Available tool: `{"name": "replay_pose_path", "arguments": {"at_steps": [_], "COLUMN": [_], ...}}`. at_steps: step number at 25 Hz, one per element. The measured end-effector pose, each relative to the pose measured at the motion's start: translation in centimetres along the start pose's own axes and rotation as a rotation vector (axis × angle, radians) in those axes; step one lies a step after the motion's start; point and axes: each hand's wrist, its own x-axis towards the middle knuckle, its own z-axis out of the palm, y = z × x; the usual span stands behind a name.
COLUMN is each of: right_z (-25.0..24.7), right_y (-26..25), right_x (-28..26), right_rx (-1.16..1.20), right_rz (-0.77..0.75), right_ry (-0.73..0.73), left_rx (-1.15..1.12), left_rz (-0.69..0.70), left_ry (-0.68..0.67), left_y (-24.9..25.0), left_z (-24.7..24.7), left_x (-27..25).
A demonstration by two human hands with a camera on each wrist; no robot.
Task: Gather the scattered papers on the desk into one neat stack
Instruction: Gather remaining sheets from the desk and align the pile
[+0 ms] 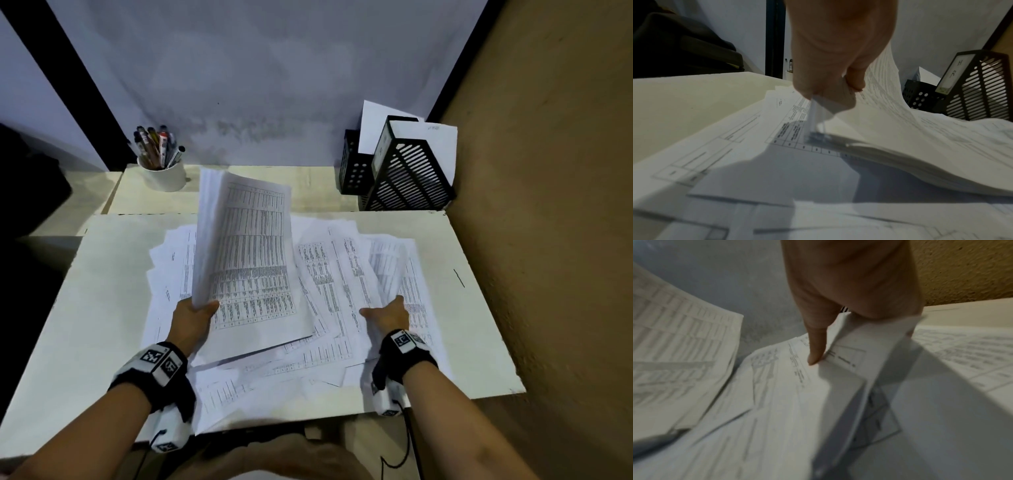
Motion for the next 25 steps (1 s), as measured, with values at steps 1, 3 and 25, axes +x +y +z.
{"name": "replay_pose_path", "arguments": {"at_steps": [1, 3, 25], "right_z": [0.1, -0.6, -10.2], "right_y": [0.0, -0.3, -5.1], "right_x": [0.0, 0.5, -3.7], "right_rx": [0.021, 0.086, -0.345], "right_rz": [-0.019, -0.025, -0.443], "right_ry": [-0.047, -0.144, 0.219], "left_rx": [-0.007, -0.033, -0.093], "left_rz": [-0.002, -0.019, 0.057], "left_ry": [-0.004, -0.021, -0.129], "left_y": [-0.2, -0.8, 0.2], "left_z": [0.1, 0.0, -1.4], "left_x": [-0.1, 0.1, -0.6]}}
